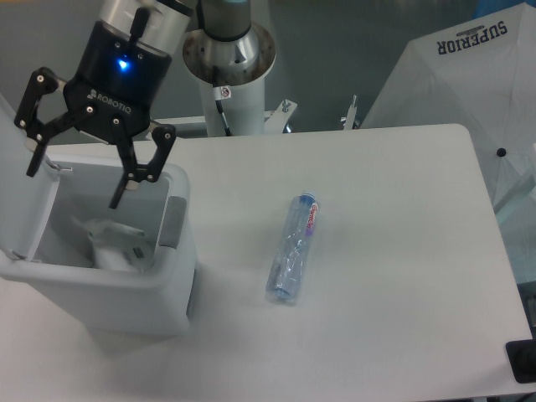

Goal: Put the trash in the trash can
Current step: 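Move the gripper over the clear plastic bottle and lower it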

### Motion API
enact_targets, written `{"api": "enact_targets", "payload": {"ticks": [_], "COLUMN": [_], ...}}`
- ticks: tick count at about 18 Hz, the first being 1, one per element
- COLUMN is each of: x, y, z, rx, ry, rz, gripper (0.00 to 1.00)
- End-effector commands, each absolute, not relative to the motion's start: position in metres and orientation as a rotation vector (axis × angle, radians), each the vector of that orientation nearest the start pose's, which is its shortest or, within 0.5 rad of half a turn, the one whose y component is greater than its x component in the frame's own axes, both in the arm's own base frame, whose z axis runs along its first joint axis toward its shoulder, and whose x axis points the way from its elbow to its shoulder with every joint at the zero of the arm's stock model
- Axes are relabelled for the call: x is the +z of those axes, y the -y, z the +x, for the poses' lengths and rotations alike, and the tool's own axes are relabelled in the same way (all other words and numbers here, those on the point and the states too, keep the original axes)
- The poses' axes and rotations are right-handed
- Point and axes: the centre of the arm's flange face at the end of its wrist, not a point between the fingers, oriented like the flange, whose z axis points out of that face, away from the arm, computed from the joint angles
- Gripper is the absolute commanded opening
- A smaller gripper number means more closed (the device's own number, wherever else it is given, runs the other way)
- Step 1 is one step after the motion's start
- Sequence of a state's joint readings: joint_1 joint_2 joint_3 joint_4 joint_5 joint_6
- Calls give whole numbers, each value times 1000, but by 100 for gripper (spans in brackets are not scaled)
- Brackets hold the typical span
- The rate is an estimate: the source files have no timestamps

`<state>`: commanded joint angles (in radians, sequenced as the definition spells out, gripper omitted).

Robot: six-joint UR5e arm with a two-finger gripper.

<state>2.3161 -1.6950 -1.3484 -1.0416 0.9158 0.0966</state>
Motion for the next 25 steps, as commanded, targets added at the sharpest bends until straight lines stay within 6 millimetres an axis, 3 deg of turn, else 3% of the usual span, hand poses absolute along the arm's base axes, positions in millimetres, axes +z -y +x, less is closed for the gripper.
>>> {"api": "enact_targets", "payload": {"ticks": [5,12,15,19,22,25], "x": [597,528,485,450,409,381], "y": [-533,-525,-526,-522,-507,-497], "z": [-307,-384,-400,-407,-414,-413], "rx": [-364,-271,-244,-206,-187,-140], "ry": [584,659,672,647,617,574], "rz": [-2242,-2339,-2421,-2506,-2597,-2690], "gripper": [100,100,100,100,100,100]}}
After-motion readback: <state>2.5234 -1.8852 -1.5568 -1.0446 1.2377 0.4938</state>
